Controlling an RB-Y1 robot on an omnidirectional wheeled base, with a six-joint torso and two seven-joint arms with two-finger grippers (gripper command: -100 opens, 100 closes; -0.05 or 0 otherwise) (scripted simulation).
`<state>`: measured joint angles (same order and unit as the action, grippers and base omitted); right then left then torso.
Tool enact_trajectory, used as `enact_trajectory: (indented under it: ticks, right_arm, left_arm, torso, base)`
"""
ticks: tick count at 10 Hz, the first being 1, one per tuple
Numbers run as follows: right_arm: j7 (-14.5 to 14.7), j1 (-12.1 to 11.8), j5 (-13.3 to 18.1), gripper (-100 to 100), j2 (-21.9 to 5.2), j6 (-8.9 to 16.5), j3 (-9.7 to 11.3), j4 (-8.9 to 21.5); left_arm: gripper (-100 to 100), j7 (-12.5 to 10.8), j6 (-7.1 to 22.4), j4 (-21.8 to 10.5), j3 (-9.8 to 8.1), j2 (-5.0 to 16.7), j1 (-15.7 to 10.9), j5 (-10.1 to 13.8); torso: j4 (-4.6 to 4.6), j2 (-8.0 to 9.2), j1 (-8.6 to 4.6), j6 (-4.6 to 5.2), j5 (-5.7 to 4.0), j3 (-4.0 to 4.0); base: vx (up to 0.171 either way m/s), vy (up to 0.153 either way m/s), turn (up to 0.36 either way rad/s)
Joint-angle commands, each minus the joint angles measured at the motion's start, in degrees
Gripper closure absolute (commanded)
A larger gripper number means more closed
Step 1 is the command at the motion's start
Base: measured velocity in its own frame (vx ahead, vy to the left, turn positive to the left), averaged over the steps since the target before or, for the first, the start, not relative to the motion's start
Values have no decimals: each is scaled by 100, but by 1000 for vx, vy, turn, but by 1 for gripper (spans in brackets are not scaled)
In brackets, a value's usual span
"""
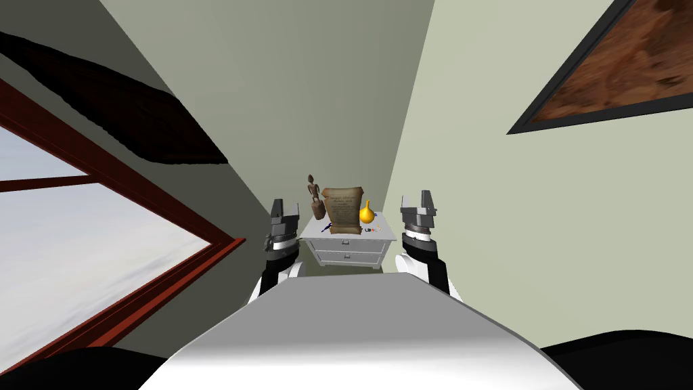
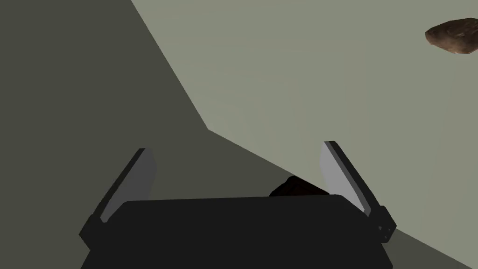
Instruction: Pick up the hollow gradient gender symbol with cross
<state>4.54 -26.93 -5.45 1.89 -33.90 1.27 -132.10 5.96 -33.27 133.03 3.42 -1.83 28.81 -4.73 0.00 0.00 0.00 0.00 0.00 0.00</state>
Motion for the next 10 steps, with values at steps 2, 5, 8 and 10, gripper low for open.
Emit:
enact_trajectory:
  ticks: [2, 5, 8, 10]
  right_arm:
    - [0, 0, 0, 0, 0, 0, 0, 0]
    - [0, 0, 0, 0, 0, 0, 0, 0]
    - [0, 0, 0, 0, 0, 0, 0, 0]
    - [0, 0, 0, 0, 0, 0, 0, 0]
  left_arm:
    - [-100, -147, 125, -255, -106, 299, -175, 25]
    - [-100, -388, 355, -704, -283, 572, -487, 72]
    - [-100, -592, 579, -1120, -433, 714, -776, 120]
    - [-100, -818, 860, -1558, -599, 835, -1117, 181]
  torso:
    - [1, 4, -1, 0, 0, 2]
    - [3, 13, 1, 0, 0, 7]
    - [4, 16, 11, 0, 2, 9]
    - [2, 7, 9, 0, 2, 4]
  base:
    - [-26, -9, 0]
    - [-40, -4, 10]
    - [-41, 17, 11]
    - [-27, 20, 17]
